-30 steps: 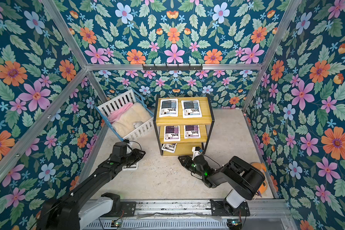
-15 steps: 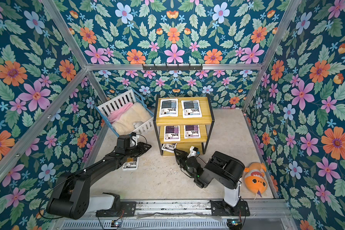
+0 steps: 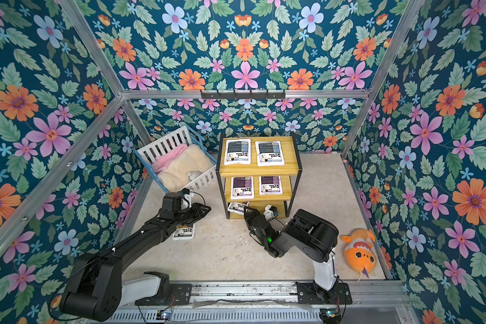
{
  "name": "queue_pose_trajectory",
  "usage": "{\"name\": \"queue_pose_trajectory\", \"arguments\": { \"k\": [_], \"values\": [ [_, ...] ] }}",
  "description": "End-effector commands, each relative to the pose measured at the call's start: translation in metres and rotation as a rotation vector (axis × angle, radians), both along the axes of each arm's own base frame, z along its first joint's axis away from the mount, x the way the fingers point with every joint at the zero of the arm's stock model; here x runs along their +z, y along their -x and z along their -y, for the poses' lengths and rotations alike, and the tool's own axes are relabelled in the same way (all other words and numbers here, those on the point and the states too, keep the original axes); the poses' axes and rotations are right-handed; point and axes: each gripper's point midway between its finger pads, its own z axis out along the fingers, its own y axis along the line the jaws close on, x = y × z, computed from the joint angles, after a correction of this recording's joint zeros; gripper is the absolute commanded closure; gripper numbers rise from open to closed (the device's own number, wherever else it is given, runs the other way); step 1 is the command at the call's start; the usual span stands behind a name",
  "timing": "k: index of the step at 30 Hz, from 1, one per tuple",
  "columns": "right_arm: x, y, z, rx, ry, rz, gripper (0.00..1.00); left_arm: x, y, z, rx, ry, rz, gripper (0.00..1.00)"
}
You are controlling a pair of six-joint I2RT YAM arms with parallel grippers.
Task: Place the bagged coffee beans on the shelf by color
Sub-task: Adjust the bagged coffee beans on the shelf.
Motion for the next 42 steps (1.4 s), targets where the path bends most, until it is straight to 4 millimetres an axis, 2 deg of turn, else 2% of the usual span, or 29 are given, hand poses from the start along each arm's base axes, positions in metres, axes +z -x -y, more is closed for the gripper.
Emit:
{"name": "queue_pose_trajectory", "arguments": {
  "k": [1, 5, 7, 11, 17, 25, 30, 34, 38, 42],
  "values": [
    [-0.010, -0.003, 0.006, -0.021, 0.034, -0.015, 0.57, 0.001, 0.000, -0.004, 0.003, -0.032, 0.015, 0.70],
    [-0.013, -0.004, 0.007, -0.021, 0.049, -0.015, 0.56, 0.003, 0.001, -0.006, 0.006, -0.045, 0.019, 0.70],
    [-0.010, -0.006, 0.001, 0.003, 0.050, 0.002, 0.57, 0.003, 0.001, -0.007, 0.007, -0.047, 0.018, 0.70],
    [-0.012, -0.007, -0.005, 0.016, 0.035, 0.000, 0.67, 0.003, 0.001, -0.007, 0.008, -0.050, 0.018, 0.70],
    [-0.018, -0.006, -0.004, 0.011, 0.033, -0.018, 0.66, 0.003, 0.003, -0.009, 0.008, -0.061, 0.016, 0.70],
    [-0.021, -0.006, -0.008, 0.023, 0.025, -0.022, 0.86, 0.006, 0.004, -0.012, 0.014, -0.078, 0.024, 0.70],
    [-0.020, -0.008, -0.004, 0.036, 0.049, -0.015, 1.00, 0.005, 0.004, -0.012, 0.015, -0.084, 0.025, 0.70],
    [-0.020, -0.012, 0.005, 0.149, 0.098, 0.004, 1.00, 0.006, 0.005, -0.013, 0.015, -0.090, 0.031, 0.70],
    [-0.016, -0.007, 0.018, 0.270, 0.111, 0.042, 1.00, 0.008, 0.004, -0.013, 0.013, -0.090, 0.036, 0.70],
    [-0.021, 0.000, 0.016, 0.401, 0.201, 0.056, 1.00, 0.010, 0.004, -0.014, 0.015, -0.092, 0.044, 0.70]
  ]
}}
